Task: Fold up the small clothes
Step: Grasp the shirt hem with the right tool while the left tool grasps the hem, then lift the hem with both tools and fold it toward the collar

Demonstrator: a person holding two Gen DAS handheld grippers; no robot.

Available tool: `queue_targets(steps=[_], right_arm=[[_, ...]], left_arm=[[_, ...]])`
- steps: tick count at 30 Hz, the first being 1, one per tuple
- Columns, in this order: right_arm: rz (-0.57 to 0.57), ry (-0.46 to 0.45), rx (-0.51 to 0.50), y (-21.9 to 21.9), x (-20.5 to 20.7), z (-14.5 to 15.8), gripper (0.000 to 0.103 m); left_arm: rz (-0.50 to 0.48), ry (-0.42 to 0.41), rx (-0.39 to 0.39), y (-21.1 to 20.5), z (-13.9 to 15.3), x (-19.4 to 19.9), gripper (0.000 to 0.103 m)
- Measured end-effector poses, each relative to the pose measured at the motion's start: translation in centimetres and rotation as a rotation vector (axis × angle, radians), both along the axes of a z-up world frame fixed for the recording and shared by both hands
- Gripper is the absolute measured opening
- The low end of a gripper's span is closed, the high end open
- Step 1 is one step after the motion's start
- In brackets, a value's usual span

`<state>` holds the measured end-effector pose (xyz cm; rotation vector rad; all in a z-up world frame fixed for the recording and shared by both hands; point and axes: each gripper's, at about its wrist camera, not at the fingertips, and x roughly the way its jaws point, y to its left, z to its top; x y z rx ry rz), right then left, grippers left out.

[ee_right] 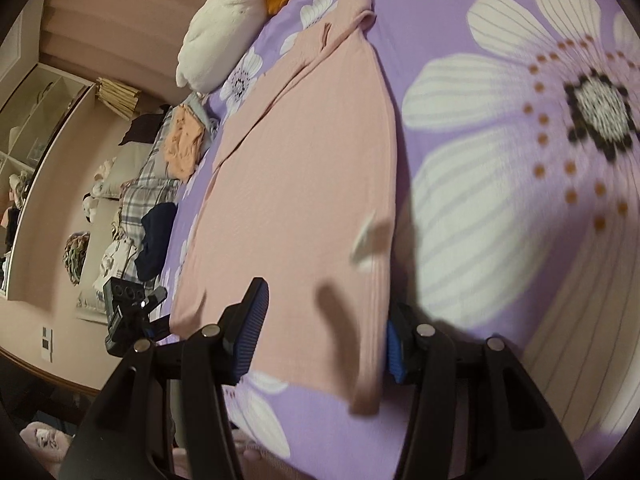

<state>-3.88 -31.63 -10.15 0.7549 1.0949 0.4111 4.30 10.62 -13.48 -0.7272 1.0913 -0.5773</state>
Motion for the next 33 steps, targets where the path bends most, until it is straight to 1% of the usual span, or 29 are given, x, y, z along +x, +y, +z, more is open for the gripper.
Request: queue_targets(steps=[1,3,5,6,7,8,9,10,11,14,16,19,20,22,24,27,33], right_arm=[[-0.003,0.002,-0.004,0.1,-0.2,0.0,0.05],[-0.009,-0.001,-0.013,0.2,-0.3,0.0,0.047],[-0.02,0.002,-0.037,0.3,-0.3,-0.2,0.04],[-0.024,0.005,-0.047,0.2,-0.2,-0.3,0.03],[-0.031,0.009,-0.059,0.1,0.0,-0.5,0.021],[-0.04,0.01,-0.062,0.1,0.0,-0.7,0.017],[-0.046,0.01,-0.063,-0.2,0.0,-0.8,0.011],[-0.053,0.011,-0.065,-0.3,0.0,-0.9,0.007],[-0.057,0.01,-0.058,-0.3,0.1,-1.0,0.007],[-0.054,0.005,-0.039,-0.3,0.2,-0.4,0.007],[-0.054,-0.016,-0.024,-0.2,0.3,0.3,0.007],[-0.066,-0.075,0.008,-0.2,0.8,2.1,0.007],[-0.069,-0.1,0.022,-0.2,0.9,2.7,0.007],[-0.074,-0.137,0.033,-0.2,0.9,3.8,0.007],[-0.077,-0.178,0.052,0.0,1.0,4.9,0.007],[-0.072,-0.236,0.058,0.5,0.9,6.6,0.007],[-0.063,-0.334,0.047,1.2,0.7,9.6,0.006]], left_arm=[[0.008,0.004,-0.005,0.1,-0.1,0.0,0.078],[0.04,0.022,-0.009,0.3,-0.3,0.0,0.069],[0.067,0.044,-0.004,0.7,-0.6,0.1,0.055],[0.08,0.054,-0.002,0.9,-0.8,0.1,0.05],[0.09,0.063,0.001,1.2,-1.0,0.0,0.038],[0.103,0.08,0.005,1.4,-1.3,0.2,0.029],[0.115,0.093,0.004,1.7,-1.5,0.2,0.025],[0.126,0.107,-0.001,1.9,-1.8,0.3,0.017],[0.133,0.12,-0.004,2.1,-2.0,0.4,0.012],[0.133,0.133,0.011,2.0,-1.7,0.7,0.009],[0.124,0.115,-0.005,1.9,-1.0,0.9,0.006],[0.106,0.035,-0.013,1.3,1.1,1.3,0.001],[0.095,0.001,-0.022,1.1,2.0,1.4,0.001],[0.077,-0.039,-0.038,0.9,3.3,1.5,0.001],[0.074,-0.065,-0.039,0.7,4.1,1.7,0.001],[0.069,-0.12,-0.076,0.6,5.5,1.7,0.001],[0.053,-0.222,-0.101,0.1,8.2,1.5,0.001]])
